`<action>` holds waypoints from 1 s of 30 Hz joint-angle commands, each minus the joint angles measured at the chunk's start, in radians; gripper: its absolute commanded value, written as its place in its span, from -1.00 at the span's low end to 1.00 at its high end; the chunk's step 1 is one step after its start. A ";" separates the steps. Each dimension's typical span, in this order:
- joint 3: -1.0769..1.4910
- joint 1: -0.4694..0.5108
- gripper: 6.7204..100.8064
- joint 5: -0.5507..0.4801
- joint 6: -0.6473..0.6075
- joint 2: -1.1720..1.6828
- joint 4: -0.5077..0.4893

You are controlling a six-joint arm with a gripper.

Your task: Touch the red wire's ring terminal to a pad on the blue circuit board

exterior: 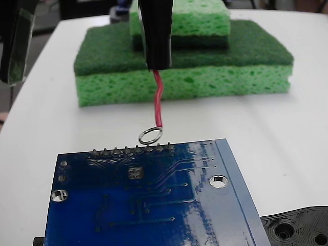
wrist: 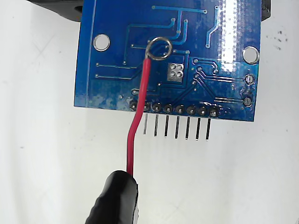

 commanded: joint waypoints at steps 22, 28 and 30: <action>0.029 0.006 0.99 0.031 0.018 -0.009 -0.011; 0.031 0.005 0.99 0.037 0.021 -0.011 -0.017; 0.029 0.003 0.99 0.038 0.023 -0.011 -0.017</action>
